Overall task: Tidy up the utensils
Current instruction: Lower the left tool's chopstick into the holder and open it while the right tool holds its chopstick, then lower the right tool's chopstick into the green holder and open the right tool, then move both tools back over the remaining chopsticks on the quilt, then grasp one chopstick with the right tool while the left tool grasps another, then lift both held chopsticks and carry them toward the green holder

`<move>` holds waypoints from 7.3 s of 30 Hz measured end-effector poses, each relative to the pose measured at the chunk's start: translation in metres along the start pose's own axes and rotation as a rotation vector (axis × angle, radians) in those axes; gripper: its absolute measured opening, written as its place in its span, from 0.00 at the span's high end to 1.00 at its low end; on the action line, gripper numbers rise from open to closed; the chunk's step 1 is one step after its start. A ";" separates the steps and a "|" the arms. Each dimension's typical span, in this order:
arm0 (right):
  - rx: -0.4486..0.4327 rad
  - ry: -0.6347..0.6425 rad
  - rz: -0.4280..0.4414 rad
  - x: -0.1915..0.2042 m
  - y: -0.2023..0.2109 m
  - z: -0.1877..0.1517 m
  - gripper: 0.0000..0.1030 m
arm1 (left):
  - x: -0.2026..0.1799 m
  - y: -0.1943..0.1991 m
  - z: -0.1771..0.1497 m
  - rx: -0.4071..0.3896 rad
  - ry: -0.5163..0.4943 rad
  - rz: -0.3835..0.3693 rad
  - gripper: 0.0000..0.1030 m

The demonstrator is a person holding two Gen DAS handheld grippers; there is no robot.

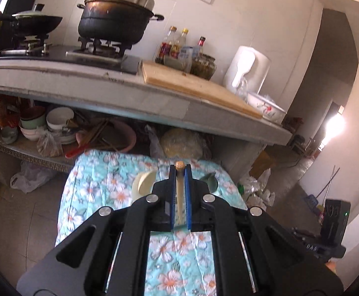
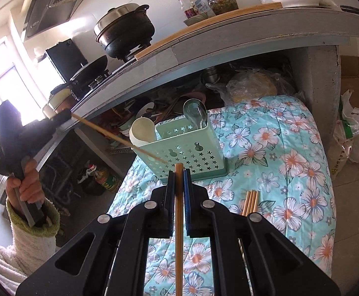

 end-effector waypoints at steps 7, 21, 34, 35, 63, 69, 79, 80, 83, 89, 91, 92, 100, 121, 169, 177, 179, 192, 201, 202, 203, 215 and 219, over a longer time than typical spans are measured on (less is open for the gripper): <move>0.006 -0.008 -0.007 -0.006 -0.001 0.000 0.93 | 0.011 -0.025 0.048 -0.087 0.029 0.053 0.94; 0.012 -0.042 -0.017 -0.025 -0.003 0.003 0.93 | 0.009 -0.055 0.077 -0.083 0.059 0.026 0.94; 0.015 -0.060 -0.023 -0.037 0.000 0.000 0.93 | 0.011 -0.106 0.050 -0.040 0.025 0.084 0.94; 0.015 -0.061 -0.024 -0.038 0.000 0.000 0.93 | 0.011 -0.110 0.046 -0.031 0.024 0.087 0.94; -0.083 0.125 -0.029 0.036 -0.020 0.080 0.93 | 0.024 -0.044 -0.061 0.051 0.024 0.032 0.70; -0.176 0.188 -0.014 0.080 -0.041 0.141 0.93 | 0.053 -0.012 -0.113 0.073 0.071 0.082 0.70; -0.325 0.271 -0.069 0.126 -0.089 0.214 0.93 | 0.107 0.027 -0.185 0.129 0.194 0.170 0.70; -0.335 0.280 -0.080 0.127 -0.094 0.218 0.93 | 0.112 0.030 -0.188 0.130 0.203 0.182 0.70; -0.339 0.284 -0.092 0.129 -0.111 0.222 0.93 | 0.124 0.036 -0.195 0.130 0.230 0.199 0.70; -0.340 0.366 -0.179 0.123 -0.149 0.208 0.93 | 0.136 0.042 -0.196 0.118 0.248 0.224 0.70; -0.323 0.396 -0.198 0.117 -0.161 0.197 0.93 | 0.137 0.041 -0.197 0.119 0.244 0.225 0.70; -0.316 0.409 -0.210 0.115 -0.165 0.191 0.93 | 0.137 0.040 -0.196 0.122 0.244 0.224 0.70; -0.238 0.444 -0.207 0.102 -0.164 0.148 0.81 | 0.134 0.035 -0.197 0.130 0.245 0.207 0.70; 0.138 -0.140 -0.084 -0.068 -0.048 -0.027 0.61 | 0.066 -0.008 -0.210 0.237 0.154 0.051 0.69; 0.148 -0.515 0.032 -0.175 -0.034 -0.152 0.93 | -0.152 -0.174 -0.314 0.789 0.219 -0.418 0.71; 0.150 -0.527 0.051 -0.179 -0.034 -0.155 0.93 | -0.149 -0.189 -0.321 0.808 0.311 -0.435 0.82; 0.150 -0.530 0.054 -0.179 -0.034 -0.155 0.93 | -0.146 -0.187 -0.322 0.807 0.326 -0.437 0.86; 0.151 -0.532 0.053 -0.182 -0.033 -0.157 0.93 | -0.132 -0.181 -0.323 0.795 0.418 -0.481 0.95; 0.156 -0.529 0.042 -0.181 -0.036 -0.156 0.93 | -0.108 -0.149 -0.309 0.738 0.434 -0.467 0.95; 0.157 -0.529 0.041 -0.180 -0.037 -0.156 0.93 | -0.101 -0.143 -0.308 0.730 0.431 -0.450 0.95; 0.158 -0.529 0.039 -0.180 -0.037 -0.156 0.93 | -0.093 -0.136 -0.307 0.722 0.428 -0.430 0.95; 0.174 -0.513 0.016 -0.176 -0.043 -0.154 0.93 | -0.022 -0.079 -0.318 0.706 0.259 -0.136 0.95; 0.186 -0.507 -0.006 -0.173 -0.041 -0.154 0.93 | -0.016 -0.077 -0.317 0.701 0.220 -0.113 0.94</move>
Point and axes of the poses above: each gripper's, at about its wrist camera, not at the fingertips, and y roughly against the way its jaws point, x to its left, z to its top, the point moved 9 cm from there along -y, roughly the way its jaws point, and after that the axes turned 6 degrees about -y, right-handed, at the moved point
